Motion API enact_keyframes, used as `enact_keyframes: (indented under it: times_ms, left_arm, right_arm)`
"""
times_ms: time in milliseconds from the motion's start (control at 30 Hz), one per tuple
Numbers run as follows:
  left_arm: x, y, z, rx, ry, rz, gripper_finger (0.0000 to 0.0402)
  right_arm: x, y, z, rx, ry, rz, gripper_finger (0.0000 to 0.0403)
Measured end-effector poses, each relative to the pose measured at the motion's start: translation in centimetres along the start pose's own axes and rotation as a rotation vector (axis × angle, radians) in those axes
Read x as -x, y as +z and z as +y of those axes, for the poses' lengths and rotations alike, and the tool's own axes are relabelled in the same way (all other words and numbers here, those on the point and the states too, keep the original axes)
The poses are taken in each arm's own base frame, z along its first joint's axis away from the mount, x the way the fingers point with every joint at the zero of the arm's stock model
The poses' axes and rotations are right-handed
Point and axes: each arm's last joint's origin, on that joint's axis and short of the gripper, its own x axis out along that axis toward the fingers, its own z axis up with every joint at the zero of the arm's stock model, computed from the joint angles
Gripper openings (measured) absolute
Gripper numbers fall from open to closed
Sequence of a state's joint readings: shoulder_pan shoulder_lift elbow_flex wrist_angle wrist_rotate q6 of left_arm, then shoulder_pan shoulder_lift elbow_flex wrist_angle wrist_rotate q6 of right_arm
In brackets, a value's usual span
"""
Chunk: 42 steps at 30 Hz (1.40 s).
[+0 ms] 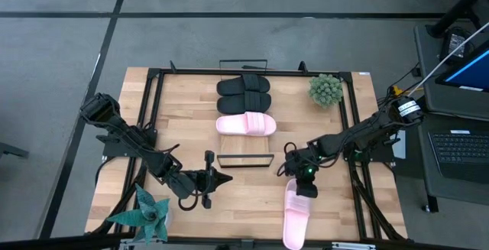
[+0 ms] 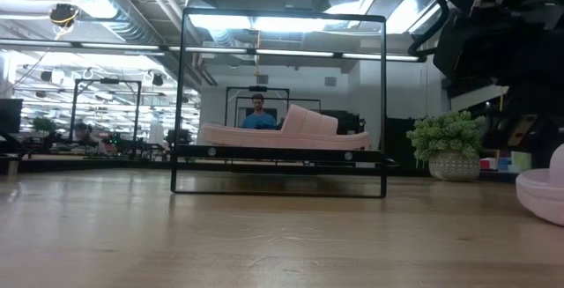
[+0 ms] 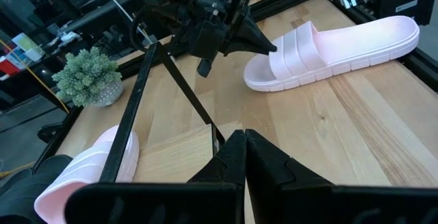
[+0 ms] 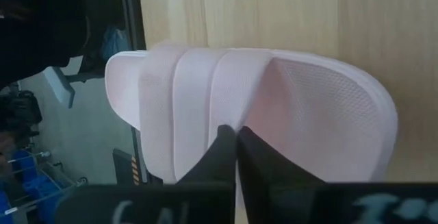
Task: Pick and place slides into the shelf
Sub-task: Put the pink slide on the shelf
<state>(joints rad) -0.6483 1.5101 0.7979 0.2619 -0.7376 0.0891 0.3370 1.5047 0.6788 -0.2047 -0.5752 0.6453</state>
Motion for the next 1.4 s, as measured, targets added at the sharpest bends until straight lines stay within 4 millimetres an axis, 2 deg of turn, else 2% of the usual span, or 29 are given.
enact_keyframes:
  times_ms: [333, 467, 900, 1400]
  left_arm:
    - [0.0, 0.0, 0.0, -0.001, 0.000, 0.000, 0.0000]
    - [0.0, 0.0, 0.0, -0.001, 0.001, 0.000, 0.0000]
    - [-0.1, 0.0, 0.1, 0.000, 0.008, 0.001, 0.0000]
    - [-0.1, 0.0, 0.1, -0.008, 0.013, 0.002, 0.0000]
  right_arm:
    - [0.0, 0.0, -0.1, -0.007, -0.030, -0.015, 0.0002]
    - [0.6, -0.2, 0.1, -0.029, -0.048, -0.027, 0.0001]
    - [4.6, -1.5, 1.7, 0.024, -0.139, -0.175, 0.0000]
    - [8.9, -2.9, 3.7, 0.142, -0.140, -0.410, 0.0000]
